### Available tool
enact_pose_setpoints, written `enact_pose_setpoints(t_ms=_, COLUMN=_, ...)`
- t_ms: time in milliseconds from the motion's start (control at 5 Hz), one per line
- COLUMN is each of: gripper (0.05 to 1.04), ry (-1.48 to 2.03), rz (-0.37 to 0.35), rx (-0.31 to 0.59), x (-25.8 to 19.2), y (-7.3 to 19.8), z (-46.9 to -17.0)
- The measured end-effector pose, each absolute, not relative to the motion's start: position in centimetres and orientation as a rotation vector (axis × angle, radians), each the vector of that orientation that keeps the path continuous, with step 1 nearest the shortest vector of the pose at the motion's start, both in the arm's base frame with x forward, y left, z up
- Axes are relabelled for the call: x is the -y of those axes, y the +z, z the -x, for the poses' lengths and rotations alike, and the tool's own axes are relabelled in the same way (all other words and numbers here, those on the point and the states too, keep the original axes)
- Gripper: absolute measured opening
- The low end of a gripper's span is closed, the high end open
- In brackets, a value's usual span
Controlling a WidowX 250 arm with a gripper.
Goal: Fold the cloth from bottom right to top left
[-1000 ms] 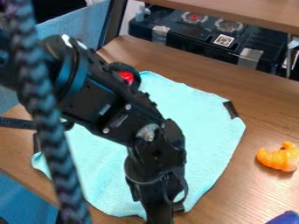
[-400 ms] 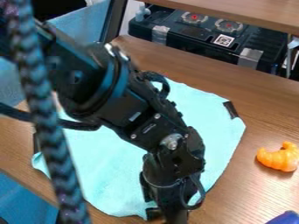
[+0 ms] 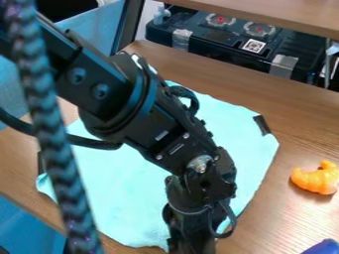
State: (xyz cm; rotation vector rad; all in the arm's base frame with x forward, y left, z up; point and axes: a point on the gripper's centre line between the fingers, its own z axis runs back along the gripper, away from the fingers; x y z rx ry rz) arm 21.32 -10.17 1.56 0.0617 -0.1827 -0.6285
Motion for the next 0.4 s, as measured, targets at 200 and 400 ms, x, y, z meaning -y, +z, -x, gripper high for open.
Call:
enact_pose_setpoints(t_ms=200, gripper=0.162, ry=-0.636, rz=-0.055, rx=0.183, x=10.23, y=1.6, z=-21.27)
enact_pose_setpoints(t_ms=400, gripper=0.066, ry=-0.638, rz=-0.008, rx=0.173, x=9.52, y=2.4, z=-21.12)
